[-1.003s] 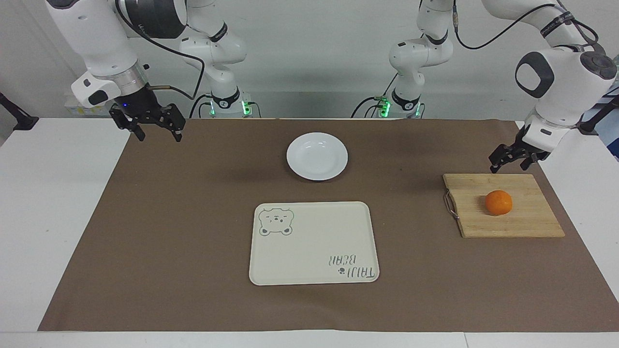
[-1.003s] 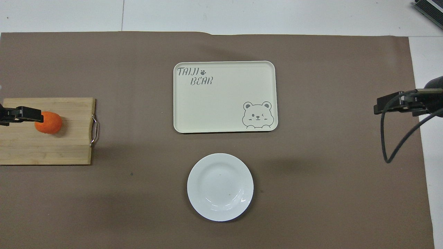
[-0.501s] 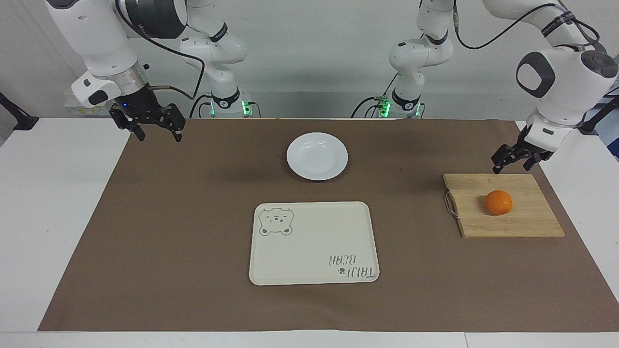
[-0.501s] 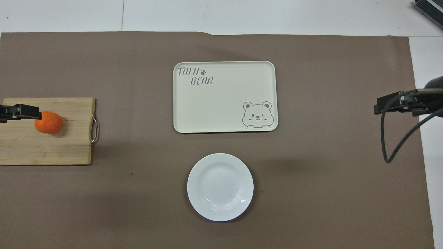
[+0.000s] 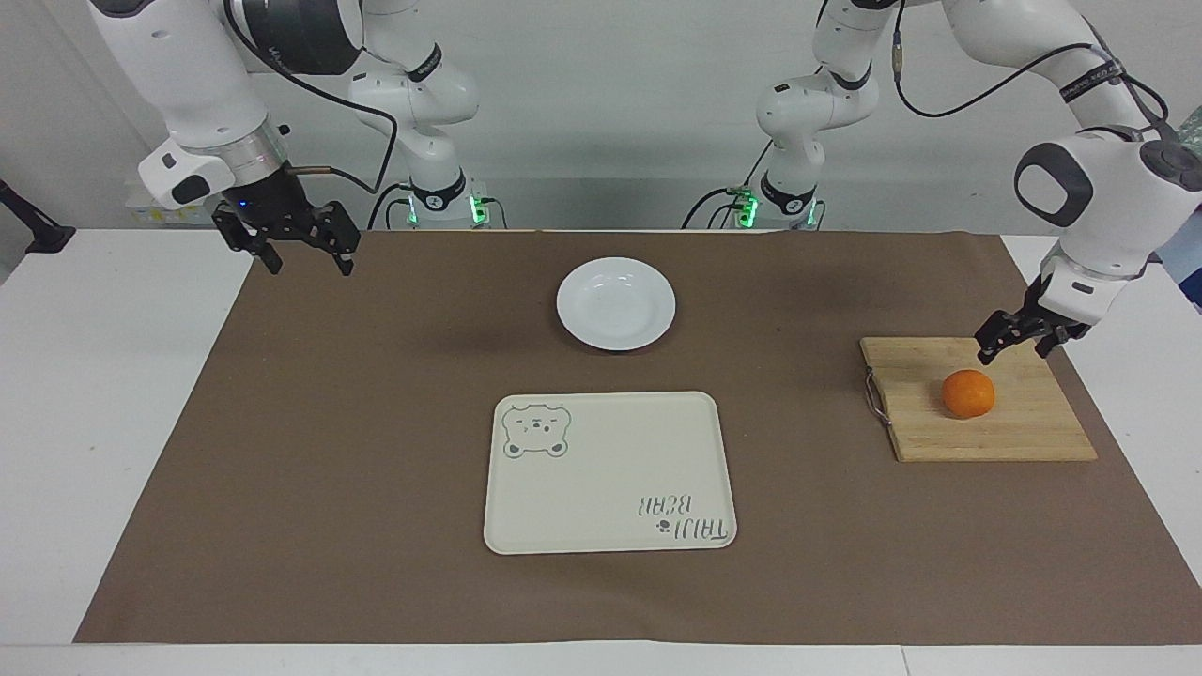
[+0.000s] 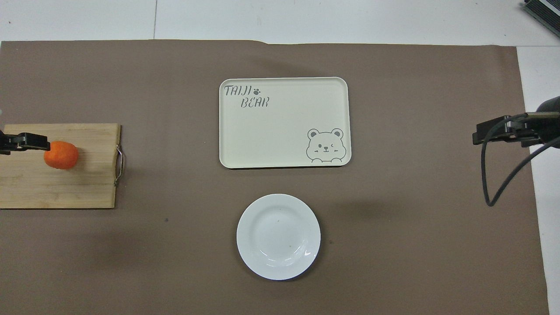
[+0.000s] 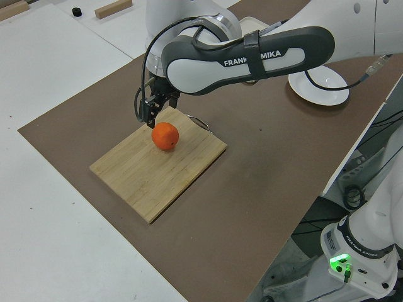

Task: Place orange and plate with both arms
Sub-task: 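Reach the left gripper down to the orange on the cutting board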

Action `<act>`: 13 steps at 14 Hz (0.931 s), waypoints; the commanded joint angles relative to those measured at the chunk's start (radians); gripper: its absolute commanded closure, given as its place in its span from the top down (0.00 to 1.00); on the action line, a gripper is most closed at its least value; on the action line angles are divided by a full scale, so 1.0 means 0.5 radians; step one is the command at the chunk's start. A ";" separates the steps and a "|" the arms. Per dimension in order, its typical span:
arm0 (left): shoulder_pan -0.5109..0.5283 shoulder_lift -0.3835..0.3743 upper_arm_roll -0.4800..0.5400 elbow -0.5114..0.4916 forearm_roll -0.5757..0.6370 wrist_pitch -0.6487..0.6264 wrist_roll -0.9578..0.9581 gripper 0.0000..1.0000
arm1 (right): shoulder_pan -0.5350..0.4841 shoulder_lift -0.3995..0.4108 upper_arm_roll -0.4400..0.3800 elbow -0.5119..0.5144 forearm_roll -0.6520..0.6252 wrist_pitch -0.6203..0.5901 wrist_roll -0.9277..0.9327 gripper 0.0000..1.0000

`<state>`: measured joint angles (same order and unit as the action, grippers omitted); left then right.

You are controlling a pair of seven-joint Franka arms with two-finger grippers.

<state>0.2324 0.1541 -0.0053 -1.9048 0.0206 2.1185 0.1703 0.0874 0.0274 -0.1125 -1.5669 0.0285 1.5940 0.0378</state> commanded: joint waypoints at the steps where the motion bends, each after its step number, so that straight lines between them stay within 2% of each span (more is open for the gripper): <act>1: 0.002 0.011 -0.020 -0.071 0.026 0.088 0.009 1.00 | -0.012 0.010 0.013 0.032 -0.029 -0.031 0.041 1.00; 6: 0.005 0.118 -0.020 -0.105 0.026 0.254 0.012 1.00 | -0.012 0.010 0.010 0.032 -0.029 -0.031 0.041 1.00; 13: -0.020 0.121 -0.020 -0.108 0.026 0.261 -0.009 1.00 | -0.012 0.010 0.013 0.032 -0.029 -0.031 0.041 1.00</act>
<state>0.2296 0.2226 -0.0190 -1.9431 0.0206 2.2261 0.1703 0.0874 0.0274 -0.1125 -1.5669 0.0285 1.5940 0.0378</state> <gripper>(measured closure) 0.000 0.000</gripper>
